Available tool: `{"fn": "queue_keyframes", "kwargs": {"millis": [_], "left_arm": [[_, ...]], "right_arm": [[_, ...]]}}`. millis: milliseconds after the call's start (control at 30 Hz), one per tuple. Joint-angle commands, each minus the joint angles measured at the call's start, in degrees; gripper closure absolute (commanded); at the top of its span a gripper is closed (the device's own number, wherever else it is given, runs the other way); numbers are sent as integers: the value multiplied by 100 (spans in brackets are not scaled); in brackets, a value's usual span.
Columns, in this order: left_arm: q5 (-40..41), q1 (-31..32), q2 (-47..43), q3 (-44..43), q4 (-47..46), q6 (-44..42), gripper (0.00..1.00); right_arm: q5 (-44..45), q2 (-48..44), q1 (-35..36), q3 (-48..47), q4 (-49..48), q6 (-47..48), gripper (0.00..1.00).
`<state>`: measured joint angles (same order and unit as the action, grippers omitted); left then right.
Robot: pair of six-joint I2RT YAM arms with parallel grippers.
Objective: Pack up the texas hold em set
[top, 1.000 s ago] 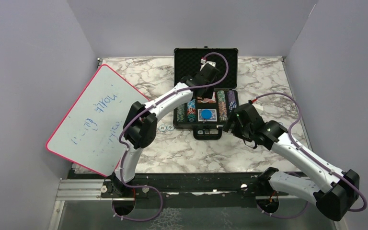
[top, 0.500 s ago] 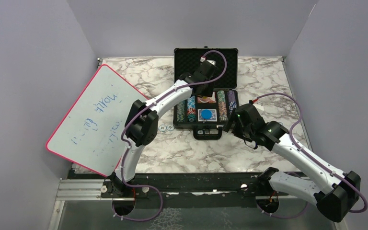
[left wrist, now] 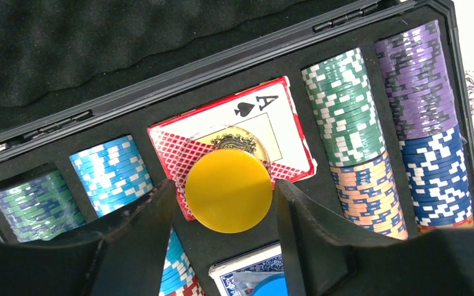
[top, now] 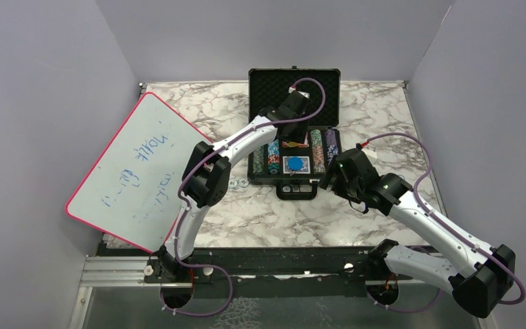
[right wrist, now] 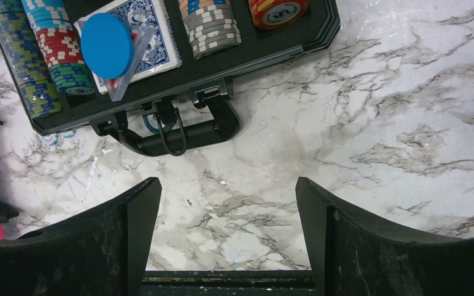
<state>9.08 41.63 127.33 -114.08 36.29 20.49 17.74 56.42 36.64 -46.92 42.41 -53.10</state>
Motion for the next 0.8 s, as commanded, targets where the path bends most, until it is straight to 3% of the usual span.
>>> {"fn": "queue_keyframes", "kwargs": {"millis": [0, 167, 300, 600, 767], "left_arm": [[-243, -57, 24, -177, 75, -199, 35], [-101, -67, -272, -155, 78, -268, 25], [251, -76, -862, 380, 62, -380, 21], [1332, -83, -3263, 3318, -177, -276, 18], [1348, -265, -4301, 4702, -422, 48, 31]], "right_arm": [[177, -87, -26, -24, 116, -55, 18], [150, -88, -26, -22, 110, -56, 18], [110, -76, -26, -3, 76, -57, 18], [-13, 18, -26, 56, -91, -50, 18], [-69, 130, -26, 51, -192, -10, 18]]}}
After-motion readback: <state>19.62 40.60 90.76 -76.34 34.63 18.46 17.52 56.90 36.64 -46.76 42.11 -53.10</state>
